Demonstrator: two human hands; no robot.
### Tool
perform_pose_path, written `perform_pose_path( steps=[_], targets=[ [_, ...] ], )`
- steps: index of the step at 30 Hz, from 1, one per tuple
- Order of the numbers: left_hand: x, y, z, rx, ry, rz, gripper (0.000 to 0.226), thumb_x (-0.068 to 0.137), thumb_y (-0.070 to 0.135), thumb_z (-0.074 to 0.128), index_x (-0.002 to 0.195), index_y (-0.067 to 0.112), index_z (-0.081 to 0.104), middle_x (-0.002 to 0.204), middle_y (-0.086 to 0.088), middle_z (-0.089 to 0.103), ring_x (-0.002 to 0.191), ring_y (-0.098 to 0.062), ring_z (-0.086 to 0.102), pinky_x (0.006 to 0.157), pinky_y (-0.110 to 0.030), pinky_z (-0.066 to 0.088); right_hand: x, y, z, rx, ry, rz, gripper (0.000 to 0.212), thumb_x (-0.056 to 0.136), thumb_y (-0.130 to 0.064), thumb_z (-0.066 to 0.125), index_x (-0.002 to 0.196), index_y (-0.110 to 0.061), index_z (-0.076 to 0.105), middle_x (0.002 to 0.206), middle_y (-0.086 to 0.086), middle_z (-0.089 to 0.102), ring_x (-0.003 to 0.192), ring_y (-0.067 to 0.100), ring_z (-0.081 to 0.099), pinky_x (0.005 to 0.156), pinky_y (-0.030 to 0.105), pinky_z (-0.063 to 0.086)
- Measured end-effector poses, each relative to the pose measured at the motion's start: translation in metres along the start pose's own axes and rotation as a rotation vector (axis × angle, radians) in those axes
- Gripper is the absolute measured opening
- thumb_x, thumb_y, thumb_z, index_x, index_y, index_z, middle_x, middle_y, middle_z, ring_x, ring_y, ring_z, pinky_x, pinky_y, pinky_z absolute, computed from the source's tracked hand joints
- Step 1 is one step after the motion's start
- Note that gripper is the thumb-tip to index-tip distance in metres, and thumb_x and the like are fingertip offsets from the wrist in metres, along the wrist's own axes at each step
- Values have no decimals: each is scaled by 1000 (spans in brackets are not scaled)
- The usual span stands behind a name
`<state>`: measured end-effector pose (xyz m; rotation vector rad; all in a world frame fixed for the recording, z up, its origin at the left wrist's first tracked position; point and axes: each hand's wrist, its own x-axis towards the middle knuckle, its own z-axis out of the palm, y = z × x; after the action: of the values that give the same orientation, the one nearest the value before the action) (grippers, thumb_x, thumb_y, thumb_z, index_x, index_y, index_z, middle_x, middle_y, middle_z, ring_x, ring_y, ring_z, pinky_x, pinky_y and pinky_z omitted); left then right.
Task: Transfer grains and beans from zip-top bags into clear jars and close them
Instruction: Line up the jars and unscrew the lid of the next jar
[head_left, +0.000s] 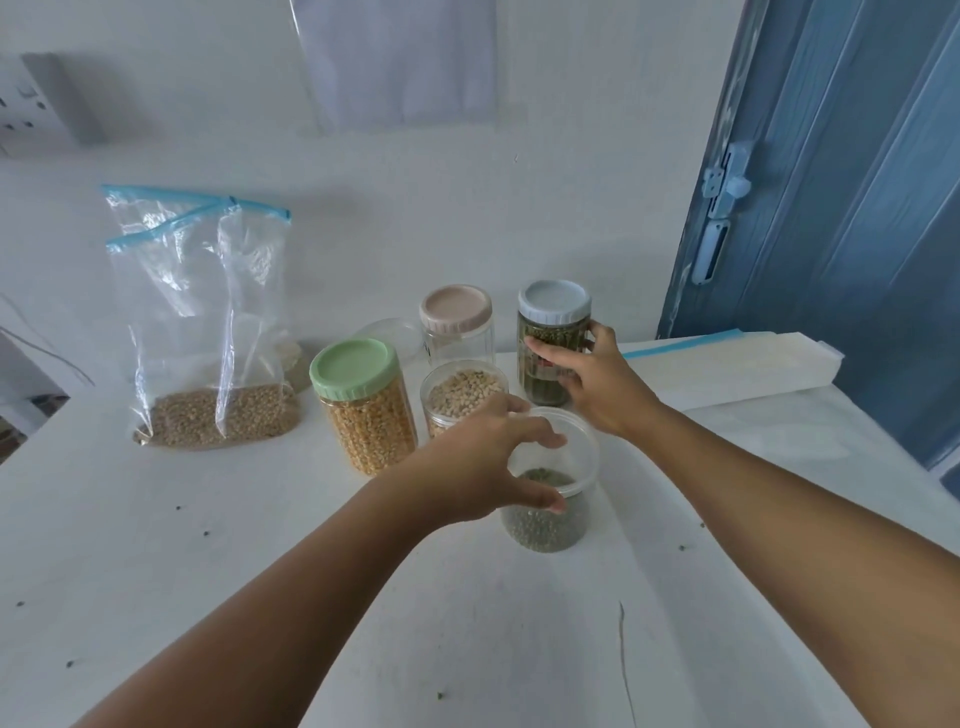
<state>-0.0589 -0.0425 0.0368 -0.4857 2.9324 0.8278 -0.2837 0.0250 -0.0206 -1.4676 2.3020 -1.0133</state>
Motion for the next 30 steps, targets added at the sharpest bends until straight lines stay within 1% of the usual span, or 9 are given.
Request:
perform_pose_path(
  steps=[6, 9, 12, 15, 17, 19, 21, 25, 30],
  targets=[
    [11, 6, 2, 27, 17, -12, 63, 84, 54, 82, 141, 40, 59, 159, 1, 32, 140, -21, 41, 116, -39, 41, 7, 0, -5, 25, -86, 26, 76, 102, 7, 49, 149, -53, 46, 167, -5, 3, 157, 33, 15, 128, 50, 20],
    [15, 7, 3, 35, 37, -12, 64, 84, 54, 82, 141, 38, 59, 159, 0, 33, 142, -22, 40, 115, -38, 39, -3, -3, -12, -1, -71, 59, 66, 105, 2, 49, 149, -48, 49, 172, 3, -1, 159, 32, 8, 129, 46, 15],
    [21, 9, 4, 115, 67, -9, 65, 87, 57, 77, 145, 39, 56, 161, -4, 34, 149, -25, 28, 120, -45, 31, -24, -4, -27, 37, 88, 80, 47, 107, -10, 52, 141, -41, 60, 160, 4, 31, 146, 22, 37, 121, 38, 32],
    [27, 13, 5, 274, 110, -10, 65, 91, 63, 68, 150, 43, 51, 160, -5, 38, 148, -28, 25, 119, -48, 29, -46, -7, -42, 288, 95, 145, 41, 107, -17, 52, 138, -41, 63, 138, -8, 54, 119, 5, 53, 97, 27, 46],
    [32, 17, 6, 353, 126, -3, 65, 93, 65, 65, 152, 43, 49, 159, -6, 42, 144, -30, 32, 117, -47, 32, -59, -5, -43, 434, -4, 174, 41, 106, -17, 53, 137, -42, 62, 137, -12, 60, 122, 0, 54, 107, 32, 45],
    [37, 19, 2, 370, 117, 4, 66, 92, 65, 66, 152, 42, 49, 158, -4, 46, 140, -30, 37, 114, -45, 35, -70, 2, -39, 460, -131, 177, 46, 101, -23, 61, 142, -45, 58, 146, -16, 57, 131, 2, 52, 116, 40, 41],
    [40, 18, -6, 367, 83, 15, 68, 91, 61, 71, 152, 42, 50, 156, 0, 49, 138, -27, 40, 111, -42, 36, -79, 5, -34, 402, -231, 186, 62, 95, -34, 73, 149, -52, 47, 153, -20, 48, 136, 4, 48, 113, 37, 41],
    [47, 18, -16, 384, 24, 15, 69, 91, 50, 76, 153, 43, 47, 158, 6, 49, 141, -23, 39, 113, -43, 36, -81, 7, -29, 368, -172, 170, 87, 81, -33, 89, 151, -51, 41, 144, -22, 50, 123, -2, 54, 108, 24, 41],
    [62, 17, -15, 389, 51, 20, 63, 94, 46, 74, 152, 41, 50, 160, 4, 48, 139, -25, 40, 111, -46, 35, -68, 6, -34, 282, -124, 171, 88, 82, -33, 88, 155, -45, 40, 152, -17, 49, 127, 5, 54, 106, 27, 46]
  ],
)
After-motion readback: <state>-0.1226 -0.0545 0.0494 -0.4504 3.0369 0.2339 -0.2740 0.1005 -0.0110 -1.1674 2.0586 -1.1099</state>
